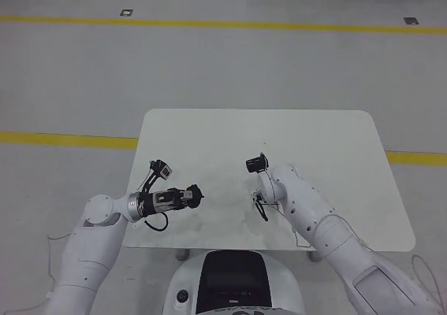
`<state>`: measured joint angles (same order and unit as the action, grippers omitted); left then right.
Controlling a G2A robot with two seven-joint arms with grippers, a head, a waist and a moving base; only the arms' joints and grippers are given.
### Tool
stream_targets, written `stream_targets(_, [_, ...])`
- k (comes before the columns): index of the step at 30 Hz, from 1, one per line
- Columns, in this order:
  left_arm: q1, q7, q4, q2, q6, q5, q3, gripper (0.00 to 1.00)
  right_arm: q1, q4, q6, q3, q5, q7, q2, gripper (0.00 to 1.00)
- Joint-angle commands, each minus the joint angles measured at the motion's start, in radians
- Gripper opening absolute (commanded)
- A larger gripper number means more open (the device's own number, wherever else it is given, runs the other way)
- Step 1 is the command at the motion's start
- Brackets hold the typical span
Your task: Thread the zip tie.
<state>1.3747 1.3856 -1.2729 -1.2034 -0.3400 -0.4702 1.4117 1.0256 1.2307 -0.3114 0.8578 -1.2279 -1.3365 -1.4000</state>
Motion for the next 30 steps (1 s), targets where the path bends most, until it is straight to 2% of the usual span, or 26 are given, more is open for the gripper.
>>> stream_targets(1, [0.0,0.0,0.0,0.0,0.0,0.0,0.0,0.0,-0.002,-0.007,0.002,0.001,0.002,0.003,-0.002,0.2])
stream_targets(6, [0.0,0.0,0.0,0.0,0.0,0.0,0.0,0.0,-0.005,-0.02,0.005,0.002,0.004,0.006,-0.007,0.01])
stream_targets(13, [0.0,0.0,0.0,0.0,0.0,0.0,0.0,0.0,0.002,-0.006,0.001,0.01,-0.006,0.009,-0.01,0.0])
stream_targets(17, [0.0,0.0,0.0,0.0,0.0,0.0,0.0,0.0,0.025,0.045,-0.006,0.018,-0.034,-0.001,-0.005,0.0])
stream_targets(23, [0.0,0.0,0.0,0.0,0.0,0.0,0.0,0.0,0.082,0.157,-0.001,0.05,-0.085,-0.028,0.009,0.0])
stream_targets(30, [0.0,0.0,0.0,0.0,0.0,0.0,0.0,0.0,0.17,0.299,0.047,0.127,-0.076,-0.018,0.03,0.0])
